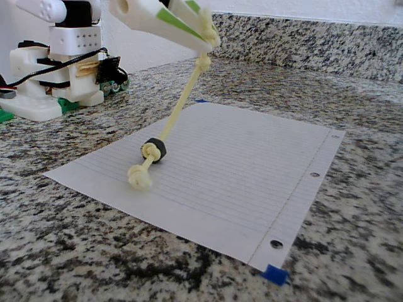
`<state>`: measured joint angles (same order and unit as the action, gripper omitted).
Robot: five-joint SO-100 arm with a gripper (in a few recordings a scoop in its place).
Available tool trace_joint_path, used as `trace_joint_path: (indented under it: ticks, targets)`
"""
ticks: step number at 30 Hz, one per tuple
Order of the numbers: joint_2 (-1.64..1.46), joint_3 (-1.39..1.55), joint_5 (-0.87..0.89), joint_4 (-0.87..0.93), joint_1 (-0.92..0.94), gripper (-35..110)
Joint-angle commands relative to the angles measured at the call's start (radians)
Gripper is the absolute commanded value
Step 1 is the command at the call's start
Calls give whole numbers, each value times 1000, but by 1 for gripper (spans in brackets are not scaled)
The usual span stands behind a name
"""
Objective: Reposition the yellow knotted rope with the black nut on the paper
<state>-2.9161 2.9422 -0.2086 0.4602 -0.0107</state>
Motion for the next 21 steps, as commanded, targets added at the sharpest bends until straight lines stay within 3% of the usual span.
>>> trace_joint_path:
  ticks: [1,21]
  targets:
    - [17,-2,103,-8,-61,0]
    - [38,84,598,-29,-229,0]
